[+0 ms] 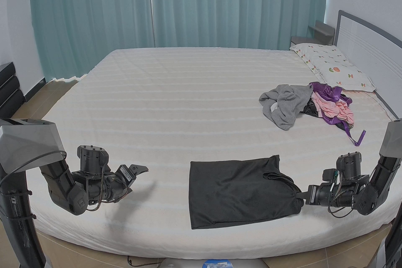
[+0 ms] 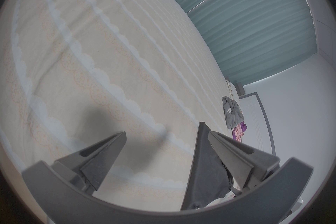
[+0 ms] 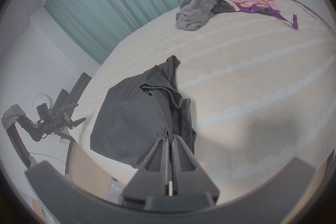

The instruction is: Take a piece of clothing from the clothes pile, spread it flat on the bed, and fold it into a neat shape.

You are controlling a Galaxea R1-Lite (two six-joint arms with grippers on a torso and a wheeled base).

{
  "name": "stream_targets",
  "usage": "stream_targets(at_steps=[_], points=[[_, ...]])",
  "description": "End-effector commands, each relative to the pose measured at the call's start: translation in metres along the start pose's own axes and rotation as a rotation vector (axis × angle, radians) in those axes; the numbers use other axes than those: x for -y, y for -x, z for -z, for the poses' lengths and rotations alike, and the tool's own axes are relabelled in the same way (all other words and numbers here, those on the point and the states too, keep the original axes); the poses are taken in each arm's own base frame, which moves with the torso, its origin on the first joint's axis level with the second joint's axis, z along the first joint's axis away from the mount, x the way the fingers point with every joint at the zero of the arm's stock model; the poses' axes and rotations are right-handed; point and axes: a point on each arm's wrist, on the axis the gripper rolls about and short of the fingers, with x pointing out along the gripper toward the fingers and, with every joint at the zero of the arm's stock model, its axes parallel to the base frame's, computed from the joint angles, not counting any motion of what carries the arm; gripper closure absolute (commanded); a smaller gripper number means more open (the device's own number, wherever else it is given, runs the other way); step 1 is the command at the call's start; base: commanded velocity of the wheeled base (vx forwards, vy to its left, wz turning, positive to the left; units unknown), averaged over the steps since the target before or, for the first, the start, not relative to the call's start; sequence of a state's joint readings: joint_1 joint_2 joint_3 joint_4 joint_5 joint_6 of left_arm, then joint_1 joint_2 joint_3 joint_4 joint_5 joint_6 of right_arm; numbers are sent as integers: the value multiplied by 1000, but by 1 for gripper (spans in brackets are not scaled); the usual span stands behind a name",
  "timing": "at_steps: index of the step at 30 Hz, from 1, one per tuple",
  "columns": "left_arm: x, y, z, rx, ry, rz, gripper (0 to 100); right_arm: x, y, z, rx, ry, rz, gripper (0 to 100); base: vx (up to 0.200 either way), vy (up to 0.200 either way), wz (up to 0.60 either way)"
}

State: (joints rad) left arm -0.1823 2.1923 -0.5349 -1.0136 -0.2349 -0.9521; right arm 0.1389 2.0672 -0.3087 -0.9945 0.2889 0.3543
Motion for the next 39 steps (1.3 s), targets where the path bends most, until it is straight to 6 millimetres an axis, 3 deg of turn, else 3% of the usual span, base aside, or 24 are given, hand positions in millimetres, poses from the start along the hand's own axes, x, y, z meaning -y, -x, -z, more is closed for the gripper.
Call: stream_targets(at_steps=[1,8,9,12,20,32,39], points=[[0,0,0,1,0,-1,0,6,4,0,0,-13,7,100,0,0,0],[-1,-2,0,-1,0,-4,0,12,-3,3,-35,-33,-20,100,0,0,0],[-1,-2,0,-1,0,-4,0,13,-5,4,-42,-35,-17,0,0,0,0],[-1,-2,0,-1,0,-4,0,14,-8,2,-33,-35,-19,0,0,0,0],[-1,-2,0,-1,0,-4,0,-2,4,-34,154,-11,-86,0,0,0,0],[-2,-1,1,-1,0,-7,0,-73,-32,-36,99,7,-194,0,0,0,0],[-2,-2,1,-3,-3,-8,0,-67,-56,-25,31,-21,-172,0,0,0,0]])
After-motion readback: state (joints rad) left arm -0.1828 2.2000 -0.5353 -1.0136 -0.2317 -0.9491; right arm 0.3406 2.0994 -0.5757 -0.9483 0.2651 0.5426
